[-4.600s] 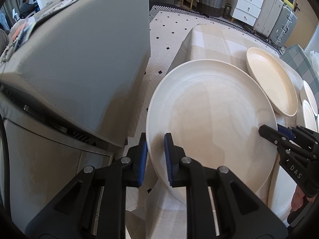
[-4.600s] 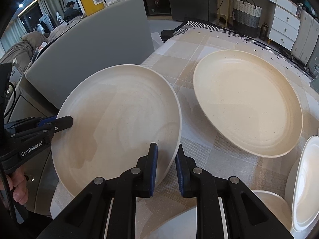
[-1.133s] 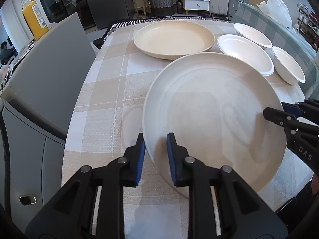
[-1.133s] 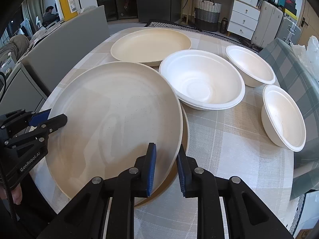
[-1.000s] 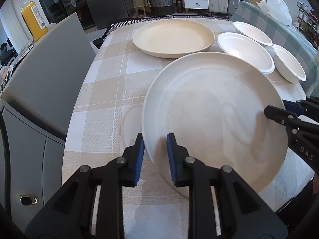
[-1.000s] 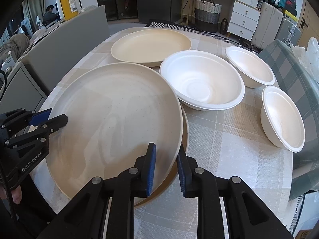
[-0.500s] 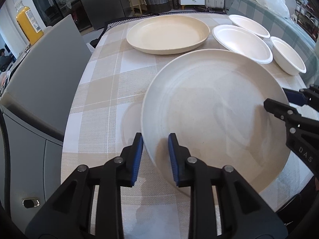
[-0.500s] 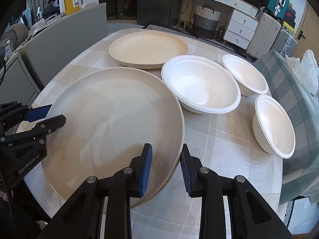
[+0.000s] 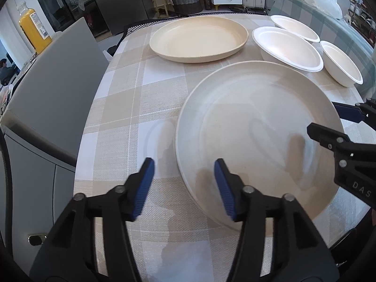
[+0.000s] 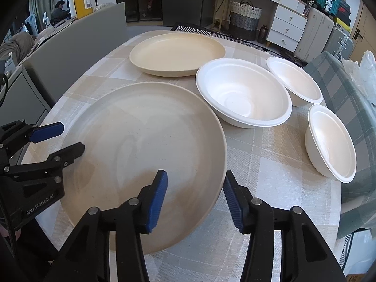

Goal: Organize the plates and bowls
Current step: 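Lower the plate onto the other cream plate and open both tools, then withdraw both tools and move them toward the next cream plate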

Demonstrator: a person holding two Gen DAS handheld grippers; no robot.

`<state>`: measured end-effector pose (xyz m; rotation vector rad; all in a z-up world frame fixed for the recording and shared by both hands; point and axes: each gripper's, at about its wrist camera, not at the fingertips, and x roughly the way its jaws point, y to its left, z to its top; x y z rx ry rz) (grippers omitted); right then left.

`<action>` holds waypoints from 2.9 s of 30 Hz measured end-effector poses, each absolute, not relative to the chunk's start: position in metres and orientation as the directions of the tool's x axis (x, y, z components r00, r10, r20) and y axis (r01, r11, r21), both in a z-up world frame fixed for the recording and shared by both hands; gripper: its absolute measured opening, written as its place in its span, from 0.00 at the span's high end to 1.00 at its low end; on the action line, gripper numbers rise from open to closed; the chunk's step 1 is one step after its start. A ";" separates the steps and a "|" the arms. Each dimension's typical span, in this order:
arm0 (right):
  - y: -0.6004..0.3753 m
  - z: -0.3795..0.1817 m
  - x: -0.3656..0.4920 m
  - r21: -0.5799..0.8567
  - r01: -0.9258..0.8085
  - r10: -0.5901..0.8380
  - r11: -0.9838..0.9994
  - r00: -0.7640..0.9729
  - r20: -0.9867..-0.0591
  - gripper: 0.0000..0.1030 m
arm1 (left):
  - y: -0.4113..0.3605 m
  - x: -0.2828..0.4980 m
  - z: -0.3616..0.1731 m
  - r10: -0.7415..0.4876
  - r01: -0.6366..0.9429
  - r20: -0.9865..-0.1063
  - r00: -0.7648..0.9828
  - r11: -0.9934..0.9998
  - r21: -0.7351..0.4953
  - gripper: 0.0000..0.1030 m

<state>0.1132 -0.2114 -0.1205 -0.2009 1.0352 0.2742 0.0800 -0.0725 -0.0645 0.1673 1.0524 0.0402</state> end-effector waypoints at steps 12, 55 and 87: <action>-0.211 -0.110 0.114 0.004 -0.303 0.163 0.953 0.500 -0.851 0.14 | -0.056 0.077 -0.053 0.108 -0.016 -0.850 0.516 0.993 0.116 0.28; -0.204 -0.002 0.129 0.087 -0.355 0.306 0.931 0.627 -0.717 0.01 | -0.023 0.100 0.040 0.101 -0.106 -0.766 0.635 0.993 0.042 0.02; -0.219 0.023 0.254 0.144 -0.262 0.277 0.954 0.593 -0.756 0.01 | 0.005 0.233 0.055 0.084 -0.132 -0.799 0.595 0.991 0.006 0.02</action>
